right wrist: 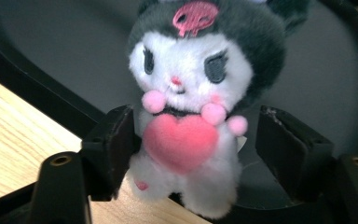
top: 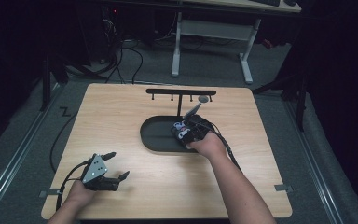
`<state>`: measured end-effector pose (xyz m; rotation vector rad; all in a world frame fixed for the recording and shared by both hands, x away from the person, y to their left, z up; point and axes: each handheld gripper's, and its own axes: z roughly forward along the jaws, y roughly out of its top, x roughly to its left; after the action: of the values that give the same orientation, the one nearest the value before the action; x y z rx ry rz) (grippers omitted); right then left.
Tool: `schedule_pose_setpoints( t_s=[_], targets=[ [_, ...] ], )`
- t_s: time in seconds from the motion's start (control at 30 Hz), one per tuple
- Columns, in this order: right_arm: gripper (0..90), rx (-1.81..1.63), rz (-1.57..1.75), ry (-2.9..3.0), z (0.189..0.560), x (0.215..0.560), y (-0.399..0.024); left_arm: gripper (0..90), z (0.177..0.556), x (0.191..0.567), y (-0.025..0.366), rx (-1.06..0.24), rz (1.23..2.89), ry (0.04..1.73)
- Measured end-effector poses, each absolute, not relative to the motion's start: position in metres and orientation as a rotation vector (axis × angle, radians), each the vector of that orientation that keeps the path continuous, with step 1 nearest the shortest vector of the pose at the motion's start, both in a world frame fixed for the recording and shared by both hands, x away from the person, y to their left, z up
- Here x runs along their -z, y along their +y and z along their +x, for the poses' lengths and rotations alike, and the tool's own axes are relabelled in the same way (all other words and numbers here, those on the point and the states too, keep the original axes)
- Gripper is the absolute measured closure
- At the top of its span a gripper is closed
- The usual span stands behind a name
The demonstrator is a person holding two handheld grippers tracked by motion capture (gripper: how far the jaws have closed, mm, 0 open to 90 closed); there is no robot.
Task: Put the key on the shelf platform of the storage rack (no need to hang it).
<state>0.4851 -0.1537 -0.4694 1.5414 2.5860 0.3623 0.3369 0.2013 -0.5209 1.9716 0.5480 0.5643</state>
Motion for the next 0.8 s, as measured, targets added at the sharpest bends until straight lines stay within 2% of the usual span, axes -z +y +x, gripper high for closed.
schedule_pose_setpoints(
  t_s=[0.27,0.53,0.8],
  targets=[
    [24.3,-0.427,1.538,2.546,0.479,0.455,-0.162,15.4,0.337,0.521,0.201,-0.565,1.974,0.547],
    [31.1,-0.487,1.49,2.519,0.468,0.439,-0.164,15.4,0.336,0.521,0.201,-0.572,1.977,0.545],
    [30.0,-0.518,1.49,2.496,0.458,0.427,-0.167,15.4,0.336,0.521,0.201,-0.576,1.973,0.551]
  ],
)
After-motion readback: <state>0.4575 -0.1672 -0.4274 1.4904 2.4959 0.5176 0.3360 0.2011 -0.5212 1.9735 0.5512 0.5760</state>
